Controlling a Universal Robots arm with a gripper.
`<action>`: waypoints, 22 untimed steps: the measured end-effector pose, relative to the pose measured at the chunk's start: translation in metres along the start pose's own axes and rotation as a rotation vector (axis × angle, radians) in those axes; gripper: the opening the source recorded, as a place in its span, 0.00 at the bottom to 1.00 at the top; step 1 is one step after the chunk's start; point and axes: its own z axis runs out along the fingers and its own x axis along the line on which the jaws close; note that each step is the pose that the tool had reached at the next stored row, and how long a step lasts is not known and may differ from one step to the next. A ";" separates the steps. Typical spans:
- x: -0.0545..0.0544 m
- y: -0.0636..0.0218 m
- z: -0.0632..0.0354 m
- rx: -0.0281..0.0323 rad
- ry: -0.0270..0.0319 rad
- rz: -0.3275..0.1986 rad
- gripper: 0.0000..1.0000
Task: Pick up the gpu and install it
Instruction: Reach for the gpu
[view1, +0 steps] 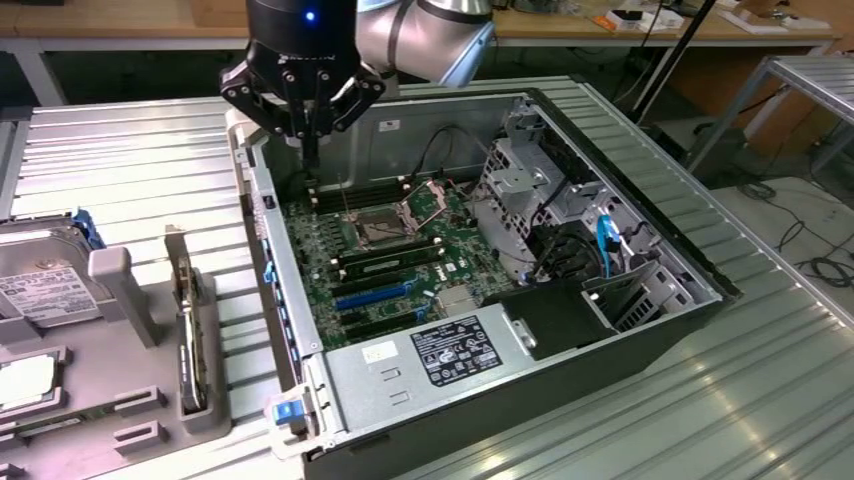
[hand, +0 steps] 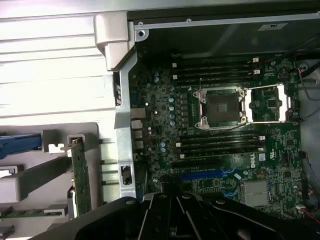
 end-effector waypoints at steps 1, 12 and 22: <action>0.002 -0.0004 0.0000 0.0000 -0.0001 0.000 0.11; 0.018 -0.0049 -0.0007 0.0000 0.0000 0.000 0.11; 0.035 -0.0079 -0.0012 0.0000 0.0000 0.000 0.11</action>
